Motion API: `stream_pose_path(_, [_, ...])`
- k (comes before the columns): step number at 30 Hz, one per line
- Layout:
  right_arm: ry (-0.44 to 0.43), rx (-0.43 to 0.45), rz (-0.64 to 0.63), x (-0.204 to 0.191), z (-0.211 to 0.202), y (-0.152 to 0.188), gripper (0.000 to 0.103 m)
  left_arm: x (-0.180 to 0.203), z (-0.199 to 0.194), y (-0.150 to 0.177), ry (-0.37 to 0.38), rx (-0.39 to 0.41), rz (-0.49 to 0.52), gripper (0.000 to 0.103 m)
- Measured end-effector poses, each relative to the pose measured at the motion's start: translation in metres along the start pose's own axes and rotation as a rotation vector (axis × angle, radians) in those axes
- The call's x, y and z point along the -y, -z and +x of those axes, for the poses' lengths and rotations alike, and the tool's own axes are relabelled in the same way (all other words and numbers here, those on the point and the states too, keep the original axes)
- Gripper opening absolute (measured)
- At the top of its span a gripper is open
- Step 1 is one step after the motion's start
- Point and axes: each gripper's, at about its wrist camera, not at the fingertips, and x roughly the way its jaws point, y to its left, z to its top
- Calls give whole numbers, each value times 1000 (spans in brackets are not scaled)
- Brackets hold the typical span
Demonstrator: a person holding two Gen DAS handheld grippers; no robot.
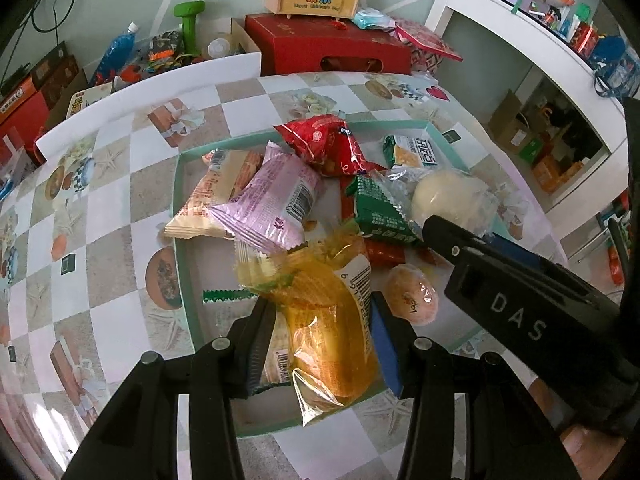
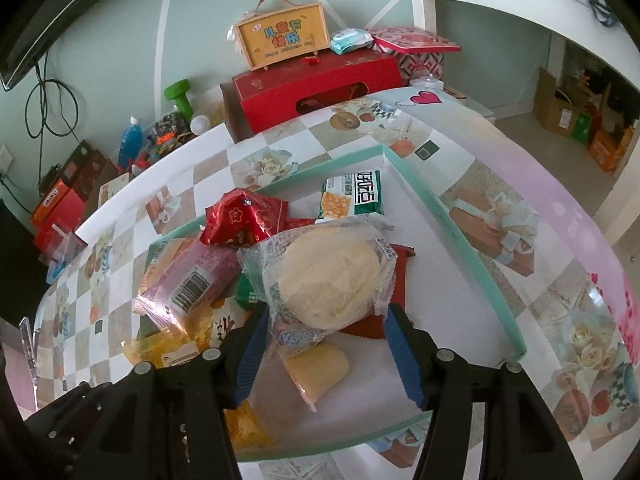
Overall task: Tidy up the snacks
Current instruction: 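Carry the orange bag and bun bag into the tray and open both grippers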
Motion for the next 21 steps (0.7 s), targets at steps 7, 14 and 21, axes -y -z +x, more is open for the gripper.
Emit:
stream_pose_path(7, [26,8,-17,-4,-6,-3,74,1,-11,-2,-18,17,-1,57])
stream_pose_path(14, [35,15,-43,-12,-12,-5,86,-6,-25,-3,-52,38,-27,68])
stream_pose_path(21, [24,26,-54,-19,-15,-6,92,-20,-29,-2,-92,40,-69,75])
